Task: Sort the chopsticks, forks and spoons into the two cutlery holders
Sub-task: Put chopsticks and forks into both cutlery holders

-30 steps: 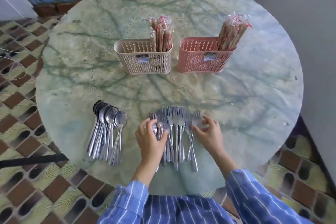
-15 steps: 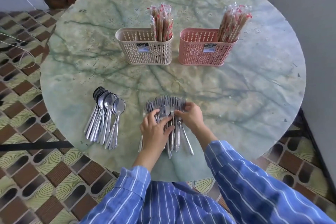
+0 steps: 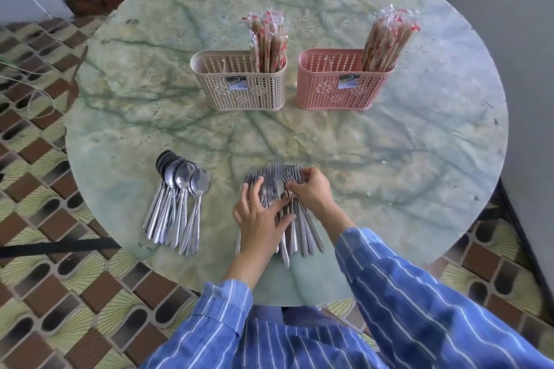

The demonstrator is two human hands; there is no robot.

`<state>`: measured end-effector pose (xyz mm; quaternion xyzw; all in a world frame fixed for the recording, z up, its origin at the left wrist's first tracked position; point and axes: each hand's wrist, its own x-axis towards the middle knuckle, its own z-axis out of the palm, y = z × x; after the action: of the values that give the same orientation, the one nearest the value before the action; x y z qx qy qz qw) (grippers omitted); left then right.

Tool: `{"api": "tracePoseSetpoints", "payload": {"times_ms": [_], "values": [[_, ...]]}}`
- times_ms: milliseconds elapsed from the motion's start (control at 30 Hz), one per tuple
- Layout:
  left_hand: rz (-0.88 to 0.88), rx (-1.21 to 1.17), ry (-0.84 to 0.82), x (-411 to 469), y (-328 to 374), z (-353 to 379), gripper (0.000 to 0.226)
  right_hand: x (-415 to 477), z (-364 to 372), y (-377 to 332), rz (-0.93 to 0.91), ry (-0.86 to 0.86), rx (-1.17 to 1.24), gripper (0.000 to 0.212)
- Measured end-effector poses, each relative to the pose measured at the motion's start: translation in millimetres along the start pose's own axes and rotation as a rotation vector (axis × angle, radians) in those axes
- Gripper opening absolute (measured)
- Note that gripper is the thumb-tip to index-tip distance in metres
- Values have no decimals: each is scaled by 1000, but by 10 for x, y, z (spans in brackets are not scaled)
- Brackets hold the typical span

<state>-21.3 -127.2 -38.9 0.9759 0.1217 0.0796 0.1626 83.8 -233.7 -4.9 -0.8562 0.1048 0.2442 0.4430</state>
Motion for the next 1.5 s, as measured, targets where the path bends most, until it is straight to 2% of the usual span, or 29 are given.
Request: {"api": "tracePoseSetpoints", "payload": {"times_ms": [67,133,233,333,533,600,667,700,767,867,967,1033,1100,1133,1200,1267,1300,1400,1500], "values": [[0,1,-6,6,-20,3,33,36,2,-24,-4,-37,-17,26],[6,1,-19,19,-42,0,39,48,-4,-19,-35,-44,-33,14],[30,-5,-21,4,-76,17,35,3,-67,3,-49,-39,5,11],[20,-49,4,-38,-83,46,27,-20,-163,71,-20,-38,121,9],[14,-157,33,49,-54,36,26,27,-398,237,40,-1,353,12],[62,-267,77,150,13,-12,25,-6,-496,241,13,3,416,12],[112,-508,68,311,156,-69,27,-37,-572,238,-24,-20,445,9],[95,-650,18,395,249,-105,30,-62,-598,220,-51,-38,452,10],[-20,-873,-217,547,446,-213,38,-109,-650,163,-113,-78,461,12],[-121,-906,-676,688,722,-358,44,-204,-745,15,-186,-113,577,10],[-77,-837,-785,781,832,-418,46,-275,-838,-126,-230,-108,614,18],[-37,-896,-804,828,878,-440,33,-283,-889,-187,-254,-107,530,20],[-12,-928,-787,847,906,-441,11,-272,-940,-229,-264,-133,460,19],[-11,-924,-765,848,912,-450,8,-262,-971,-235,-266,-153,438,19],[-31,-919,-708,847,900,-425,17,-247,-1026,-234,-267,-213,441,19],[-27,-799,-632,861,893,-405,31,-254,-1027,-244,-234,-260,463,19],[-8,-703,-588,865,898,-394,37,-263,-998,-257,-216,-233,460,20],[13,-560,-456,845,956,-392,43,-260,-874,-298,-170,-3,494,34],[2,-562,-412,837,978,-370,43,-224,-816,-309,-158,42,571,40]]}}
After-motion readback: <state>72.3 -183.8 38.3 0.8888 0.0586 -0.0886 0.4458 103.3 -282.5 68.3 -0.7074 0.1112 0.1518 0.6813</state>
